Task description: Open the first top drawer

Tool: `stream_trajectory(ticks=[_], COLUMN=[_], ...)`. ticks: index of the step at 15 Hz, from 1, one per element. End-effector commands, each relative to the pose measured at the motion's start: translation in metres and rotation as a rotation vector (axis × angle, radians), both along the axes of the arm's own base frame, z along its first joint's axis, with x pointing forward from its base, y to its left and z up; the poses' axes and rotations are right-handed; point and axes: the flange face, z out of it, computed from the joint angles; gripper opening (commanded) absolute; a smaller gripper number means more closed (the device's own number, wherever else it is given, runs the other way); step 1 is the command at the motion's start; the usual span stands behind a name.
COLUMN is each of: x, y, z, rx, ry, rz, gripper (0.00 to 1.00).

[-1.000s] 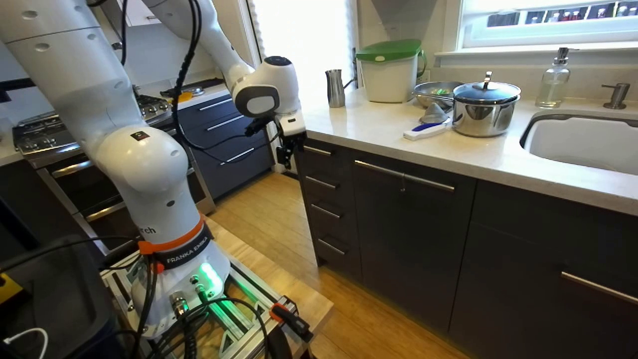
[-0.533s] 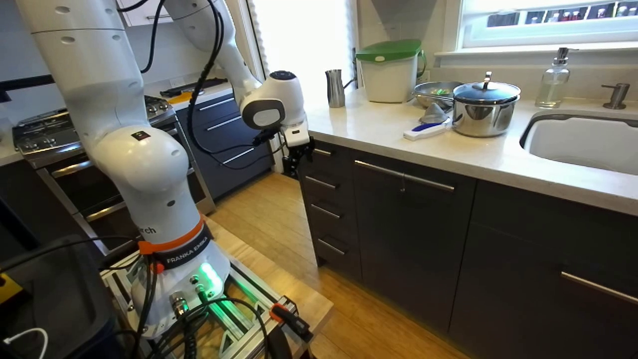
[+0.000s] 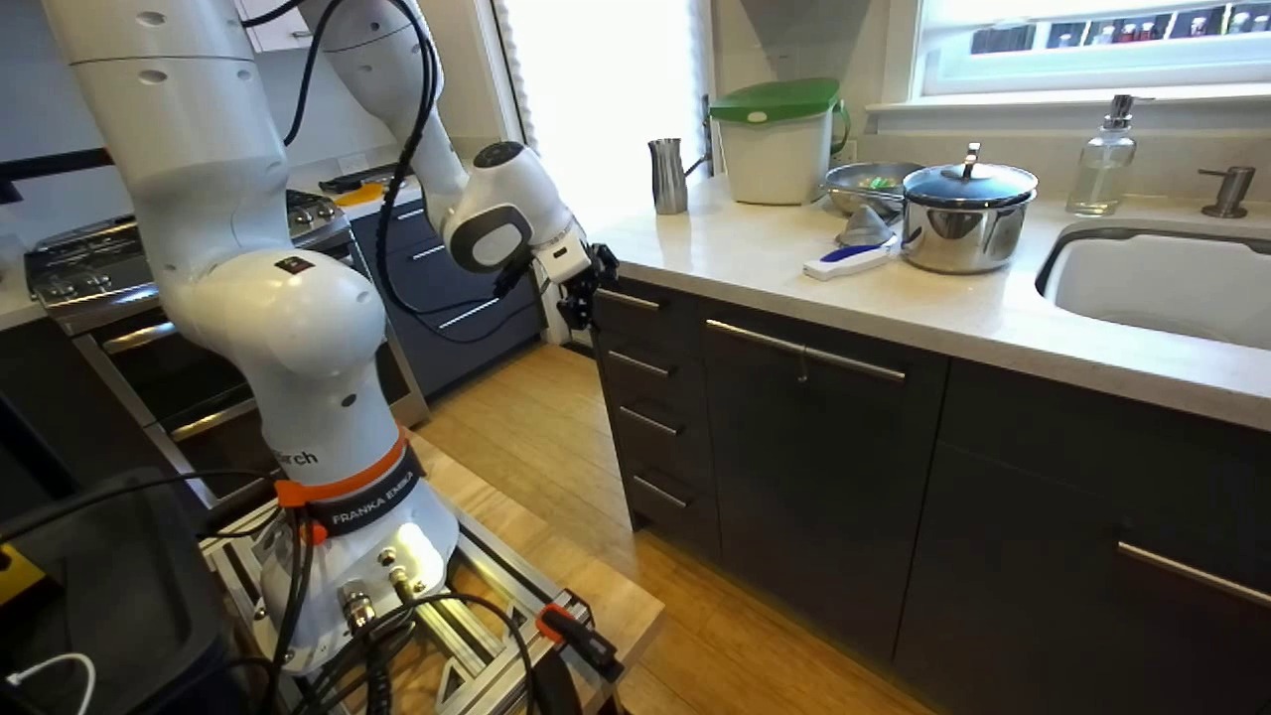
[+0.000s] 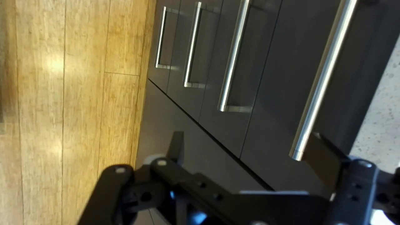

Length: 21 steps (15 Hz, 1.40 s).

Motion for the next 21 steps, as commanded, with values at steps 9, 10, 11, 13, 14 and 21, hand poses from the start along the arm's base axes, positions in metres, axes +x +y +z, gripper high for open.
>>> stream_trajectory(ticks=[9,10,11,13,14,21], x=[0.006,0.01,0.014,0.026,0.034,0.073], y=[0.031,0.033,0.035,0.038,0.04,0.045], z=[-0.039,-0.039,-0.042,-0.043,-0.042,-0.053], rx=[-0.099,-0.096,-0.095,-0.081,-0.069,-0.033], ry=[-0.149,-0.156,-0.159,-0.171,-0.18,-0.18], rz=[-0.055,-0.051,-0.049,-0.049,-0.046,-0.015], gripper=[1.0,1.0,1.0,1.0,1.0,1.0])
